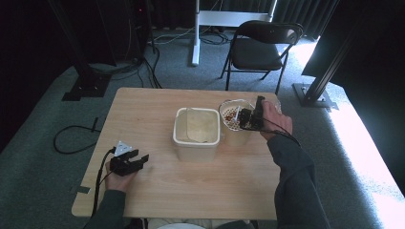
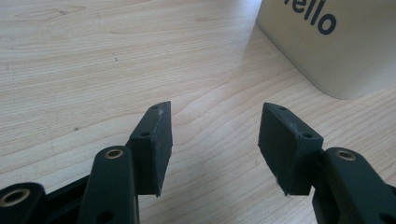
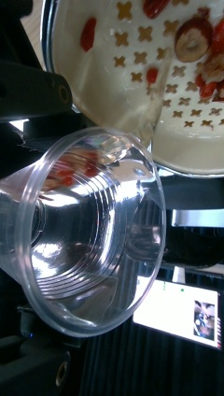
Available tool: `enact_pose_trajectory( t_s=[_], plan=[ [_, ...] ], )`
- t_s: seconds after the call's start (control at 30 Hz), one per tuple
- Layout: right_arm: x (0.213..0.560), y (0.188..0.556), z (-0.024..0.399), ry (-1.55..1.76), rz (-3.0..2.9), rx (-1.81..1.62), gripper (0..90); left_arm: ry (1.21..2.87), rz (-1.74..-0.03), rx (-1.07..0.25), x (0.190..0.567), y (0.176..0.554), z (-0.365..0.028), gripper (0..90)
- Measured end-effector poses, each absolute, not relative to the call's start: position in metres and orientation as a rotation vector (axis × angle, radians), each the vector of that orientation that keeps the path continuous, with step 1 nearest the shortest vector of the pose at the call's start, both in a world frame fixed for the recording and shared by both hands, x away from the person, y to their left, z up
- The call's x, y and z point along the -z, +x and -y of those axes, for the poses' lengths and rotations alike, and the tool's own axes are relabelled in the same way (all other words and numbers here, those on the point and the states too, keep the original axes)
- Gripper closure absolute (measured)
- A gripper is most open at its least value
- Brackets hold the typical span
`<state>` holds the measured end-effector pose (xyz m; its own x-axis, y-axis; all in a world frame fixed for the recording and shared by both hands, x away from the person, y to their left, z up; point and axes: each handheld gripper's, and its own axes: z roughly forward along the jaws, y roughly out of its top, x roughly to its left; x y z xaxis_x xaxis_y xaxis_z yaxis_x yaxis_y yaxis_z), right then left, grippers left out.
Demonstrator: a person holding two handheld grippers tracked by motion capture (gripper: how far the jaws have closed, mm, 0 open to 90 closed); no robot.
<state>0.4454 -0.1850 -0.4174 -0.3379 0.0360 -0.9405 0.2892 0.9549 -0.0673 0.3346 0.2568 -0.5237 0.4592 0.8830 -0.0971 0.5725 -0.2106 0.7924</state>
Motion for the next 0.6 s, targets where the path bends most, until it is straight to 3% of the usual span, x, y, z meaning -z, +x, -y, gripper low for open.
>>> enact_pose_trajectory(
  t_s=[0.6],
  plan=[
    [0.416,0.447,0.183,0.192,-1.894,0.342,33.2,1.9,-1.222,-0.487,0.524,0.334,-0.258,45.6]
  ],
)
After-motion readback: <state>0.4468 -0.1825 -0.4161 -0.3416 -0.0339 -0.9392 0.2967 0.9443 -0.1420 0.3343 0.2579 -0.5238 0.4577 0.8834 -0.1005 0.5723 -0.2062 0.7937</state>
